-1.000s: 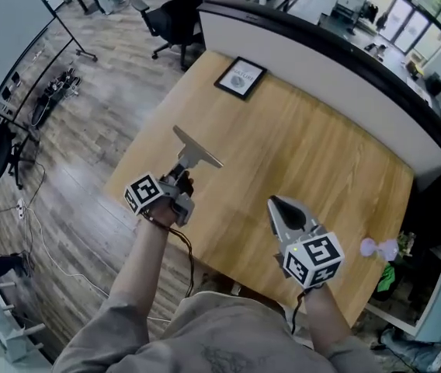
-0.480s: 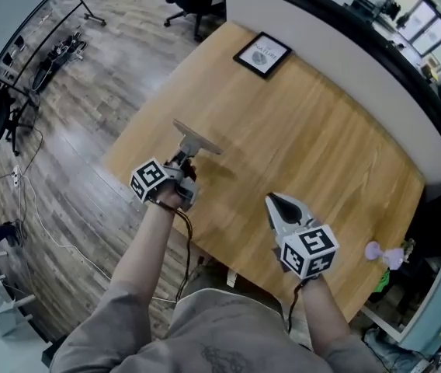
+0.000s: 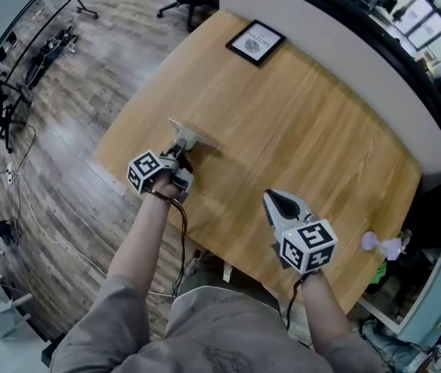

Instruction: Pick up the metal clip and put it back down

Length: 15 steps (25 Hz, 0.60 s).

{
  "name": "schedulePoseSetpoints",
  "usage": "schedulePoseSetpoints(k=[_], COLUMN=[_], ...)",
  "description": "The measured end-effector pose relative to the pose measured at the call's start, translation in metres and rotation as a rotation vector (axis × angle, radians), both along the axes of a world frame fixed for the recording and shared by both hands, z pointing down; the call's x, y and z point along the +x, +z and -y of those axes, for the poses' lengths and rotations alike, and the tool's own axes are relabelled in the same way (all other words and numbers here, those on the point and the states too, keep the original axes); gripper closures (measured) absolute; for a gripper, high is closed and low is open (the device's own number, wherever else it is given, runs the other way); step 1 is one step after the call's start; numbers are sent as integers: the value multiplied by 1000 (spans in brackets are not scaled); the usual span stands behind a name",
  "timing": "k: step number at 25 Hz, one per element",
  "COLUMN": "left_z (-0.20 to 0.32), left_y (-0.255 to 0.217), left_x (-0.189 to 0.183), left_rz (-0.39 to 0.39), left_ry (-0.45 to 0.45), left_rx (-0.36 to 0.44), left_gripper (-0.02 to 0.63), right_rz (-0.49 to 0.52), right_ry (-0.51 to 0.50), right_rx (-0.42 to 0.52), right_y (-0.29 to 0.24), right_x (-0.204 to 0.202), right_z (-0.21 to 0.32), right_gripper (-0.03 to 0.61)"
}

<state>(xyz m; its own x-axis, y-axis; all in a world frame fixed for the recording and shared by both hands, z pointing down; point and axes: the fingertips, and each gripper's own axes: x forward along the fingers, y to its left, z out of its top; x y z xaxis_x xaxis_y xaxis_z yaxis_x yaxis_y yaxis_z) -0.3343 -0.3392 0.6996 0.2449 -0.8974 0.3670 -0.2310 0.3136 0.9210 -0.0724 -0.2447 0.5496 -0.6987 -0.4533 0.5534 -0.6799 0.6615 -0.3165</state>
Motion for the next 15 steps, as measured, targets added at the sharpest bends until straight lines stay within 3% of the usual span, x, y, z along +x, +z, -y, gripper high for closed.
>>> schedulePoseSetpoints(k=[7,10,13,15], left_z=[-8,-12,-24,-34], left_y=[14,9,-1,-13], left_x=[2,5,8,8], left_rz=[25,27,64,129], left_ry=[-20,-22,-12,19], left_rx=[-80,-80,-94,-101], left_gripper=[585,415,342,319], right_rz=[3,13,13,17], right_ry=[40,52,57,63], right_rx=[-8,1,21,43], right_y=[-7,-15,-27,-39], right_x=[20,24,28,31], right_z=[-10,-19,-26,-31], right_gripper=[563,563,563,563])
